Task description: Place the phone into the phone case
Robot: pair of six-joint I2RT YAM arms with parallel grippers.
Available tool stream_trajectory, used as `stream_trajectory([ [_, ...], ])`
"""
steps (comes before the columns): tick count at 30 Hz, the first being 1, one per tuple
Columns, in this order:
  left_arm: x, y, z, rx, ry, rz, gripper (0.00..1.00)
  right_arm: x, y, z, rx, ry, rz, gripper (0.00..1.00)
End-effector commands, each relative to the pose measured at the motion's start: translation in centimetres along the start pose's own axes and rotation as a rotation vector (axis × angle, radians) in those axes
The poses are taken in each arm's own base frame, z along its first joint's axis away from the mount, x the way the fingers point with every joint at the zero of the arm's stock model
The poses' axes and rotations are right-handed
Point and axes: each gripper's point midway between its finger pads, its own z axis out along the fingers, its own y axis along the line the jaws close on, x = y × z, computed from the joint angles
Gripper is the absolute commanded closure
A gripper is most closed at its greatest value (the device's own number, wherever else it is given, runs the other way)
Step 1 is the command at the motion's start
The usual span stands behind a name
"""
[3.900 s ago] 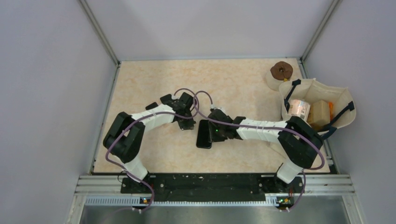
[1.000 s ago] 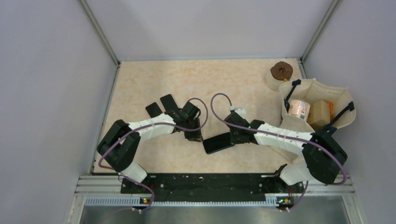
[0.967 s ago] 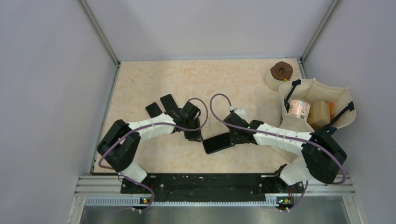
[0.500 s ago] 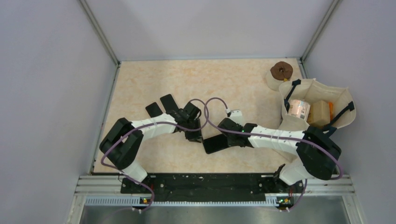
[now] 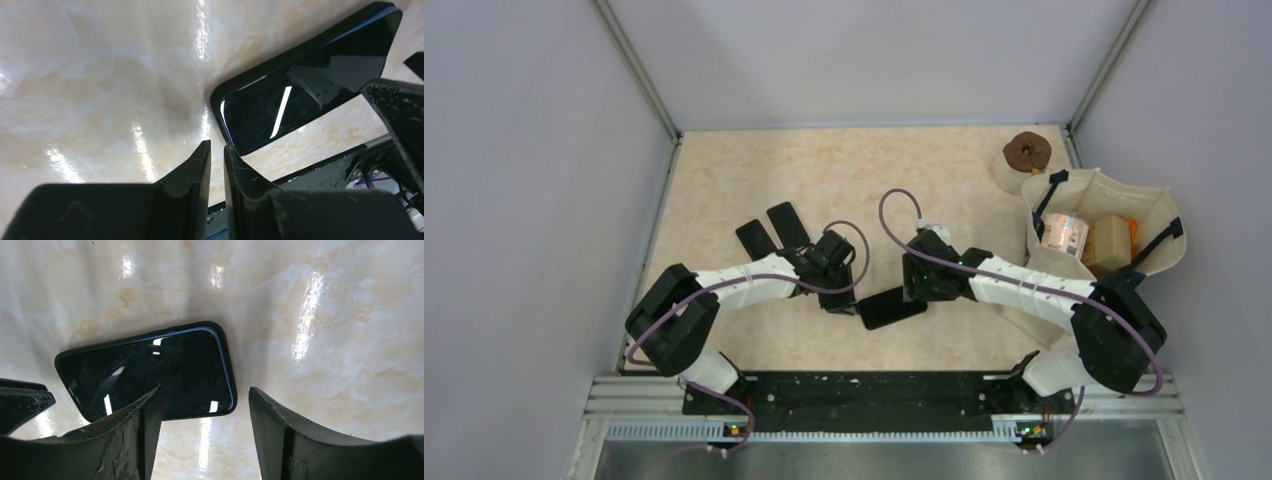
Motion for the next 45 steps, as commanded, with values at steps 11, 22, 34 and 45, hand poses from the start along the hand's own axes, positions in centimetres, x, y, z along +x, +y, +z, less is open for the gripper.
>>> stream_trajectory([
  [11,-0.4,-0.3,-0.2,-0.011,-0.067,-0.024,0.78,0.5,1.1,0.7,-0.157,0.016,0.042,0.4],
  [22,-2.4,-0.2,1.5,-0.055,-0.063,-0.024,0.78,2.5,4.5,-0.1,-0.214,-0.003,0.029,0.39],
  [34,-8.9,-3.9,2.9,-0.006,-0.067,0.001,0.78,6.4,13.7,-1.3,-0.369,0.055,-0.054,0.39],
  [45,-11.1,-4.2,0.3,-0.031,-0.119,0.025,0.74,3.3,8.2,-2.9,-0.282,-0.03,0.012,0.27],
])
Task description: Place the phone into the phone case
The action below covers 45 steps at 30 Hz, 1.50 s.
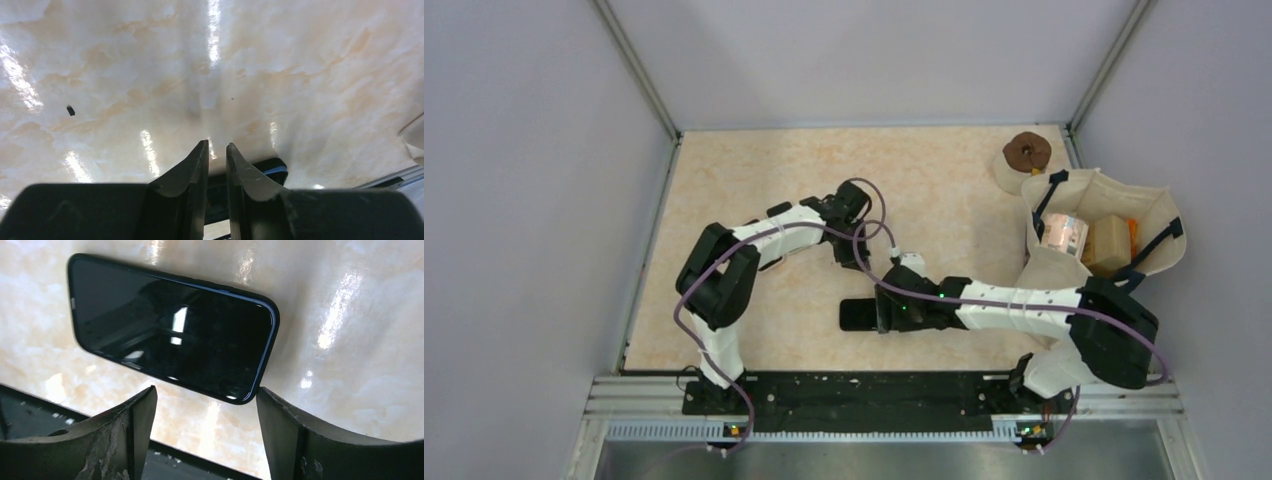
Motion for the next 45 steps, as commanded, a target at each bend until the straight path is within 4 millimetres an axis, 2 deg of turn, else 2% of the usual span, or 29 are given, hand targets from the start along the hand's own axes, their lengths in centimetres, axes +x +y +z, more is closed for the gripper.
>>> stream_trajectory([
  [1,-1.3,-0.9,-2.7,0.049,-0.124,0.009,0.74,-3.1,1.7,-2.2,-0.158,-0.086,0.062,0.26],
  [7,3.3,3.0,-4.4,0.019,-0.139,-0.07,0.73,-6.2,-1.0,-1.8,-0.121,-0.12,0.077,0.25],
  [10,6.1,3.9,-5.0,0.027,-0.135,-0.105,0.75,-8.3,-1.0,-0.9,-0.13,-0.134,0.071,0.29],
  [13,8.8,3.8,-5.3,0.039,-0.121,-0.11,0.78,-10.2,-0.1,0.4,-0.137,-0.121,0.032,0.36],
  [15,10.3,3.8,-5.1,0.035,-0.109,-0.112,0.8,-10.8,0.5,1.5,-0.128,-0.102,0.006,0.45],
  [17,11.7,3.7,-4.8,0.029,-0.089,-0.11,0.81,-11.1,0.7,2.5,-0.117,-0.091,-0.012,0.49],
  [23,13.7,3.2,-3.1,0.01,-0.076,-0.115,0.89,-10.1,0.3,4.2,-0.084,-0.039,-0.037,0.63],
  [26,13.7,3.3,-2.3,-0.004,-0.088,-0.131,0.92,-8.8,0.4,4.1,-0.076,-0.017,-0.051,0.68],
  [30,12.8,3.7,-1.6,-0.033,-0.128,-0.145,0.94,-6.7,1.3,3.9,-0.073,0.017,-0.078,0.69],
  [33,12.0,4.0,-1.1,-0.06,-0.148,-0.158,0.95,-5.1,1.1,3.8,-0.068,0.044,-0.068,0.7],
  [39,8.5,5.7,-0.7,-0.09,-0.195,-0.194,0.96,-4.1,-0.1,2.5,-0.06,0.041,-0.044,0.71],
  [45,4.1,5.8,-0.5,-0.106,-0.225,-0.169,0.98,-3.4,0.1,1.5,-0.098,0.048,-0.011,0.71],
])
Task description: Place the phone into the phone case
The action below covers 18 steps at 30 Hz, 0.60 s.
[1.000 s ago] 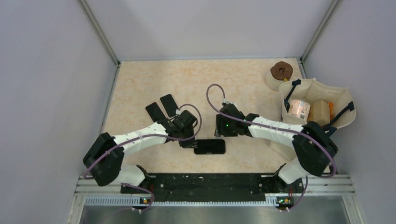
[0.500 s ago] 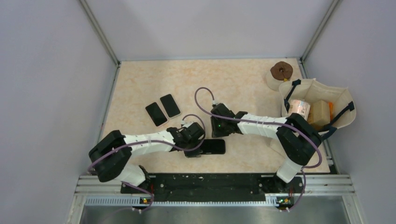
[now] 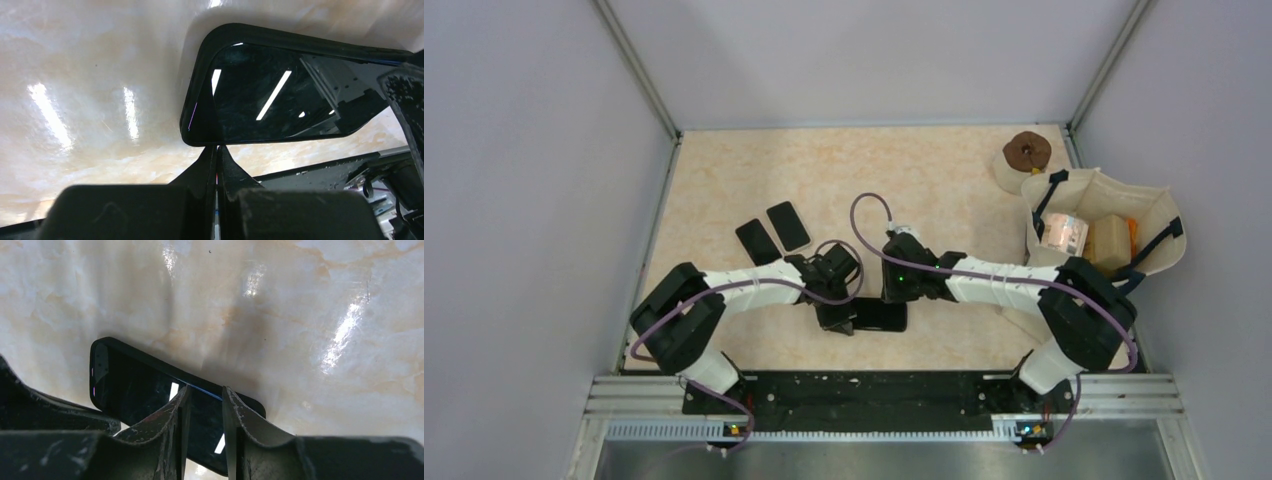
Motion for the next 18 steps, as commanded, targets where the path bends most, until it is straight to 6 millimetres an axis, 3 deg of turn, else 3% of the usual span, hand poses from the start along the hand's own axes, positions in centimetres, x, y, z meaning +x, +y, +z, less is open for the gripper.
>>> stream_trajectory([
  [1,-10.3,-0.5,0.4,-0.03,-0.31,-0.011,0.98,2.5,0.1,-1.6,-0.029,0.072,0.024,0.71],
  [8,-14.3,-2.4,-0.5,-0.002,-0.338,0.002,0.99,2.0,-0.1,-2.3,-0.02,0.037,0.051,0.7],
  [14,-13.9,-2.7,-0.9,0.012,-0.317,0.017,0.99,0.2,-0.8,-2.7,0.009,0.0,0.061,0.69],
  [18,-13.1,-1.7,-3.0,0.026,-0.348,0.018,0.96,-1.2,-2.5,-2.9,0.025,-0.02,0.074,0.67],
])
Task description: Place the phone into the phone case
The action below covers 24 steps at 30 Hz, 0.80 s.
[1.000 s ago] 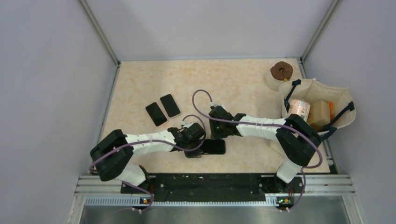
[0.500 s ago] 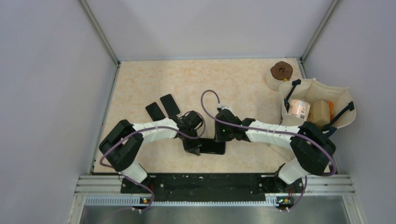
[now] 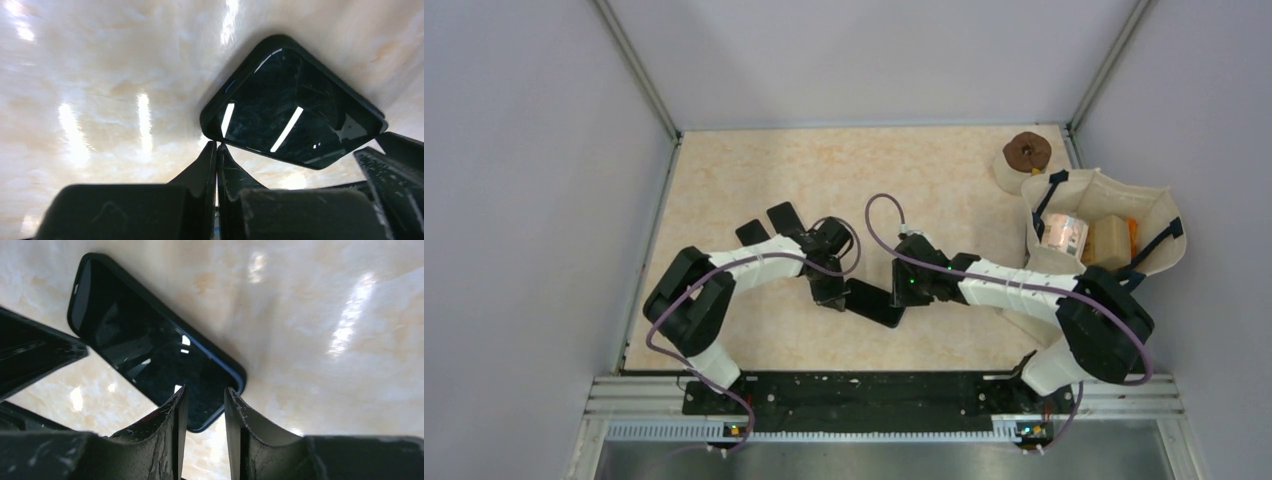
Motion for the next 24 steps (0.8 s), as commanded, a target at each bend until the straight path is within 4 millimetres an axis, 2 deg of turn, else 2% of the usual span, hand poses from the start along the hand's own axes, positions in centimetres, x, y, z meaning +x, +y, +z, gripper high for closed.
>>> stream_trajectory([
  [1,-7.5,-1.3,-3.4,0.085,-0.376,-0.017,0.95,-2.9,-1.4,-1.2,0.021,-0.061,0.005,0.67],
  [5,-6.4,-0.5,-4.6,0.096,-0.371,-0.01,0.91,-3.1,-1.8,-1.0,0.032,-0.055,-0.009,0.66],
  [10,-4.0,0.2,-4.7,0.134,-0.33,-0.016,0.87,-3.2,-1.7,-0.7,0.031,-0.052,-0.017,0.64],
  [15,-2.1,0.7,-3.8,0.125,-0.297,0.0,0.82,-3.2,-1.2,-1.1,0.009,-0.047,-0.019,0.54],
  [19,-1.7,1.0,-3.2,0.131,-0.288,0.006,0.78,-2.5,-1.0,-2.0,-0.007,-0.05,0.0,0.44],
  [24,-1.3,-0.1,-2.4,0.164,-0.238,0.032,0.75,-0.9,-0.9,-2.6,0.01,-0.054,0.005,0.42],
])
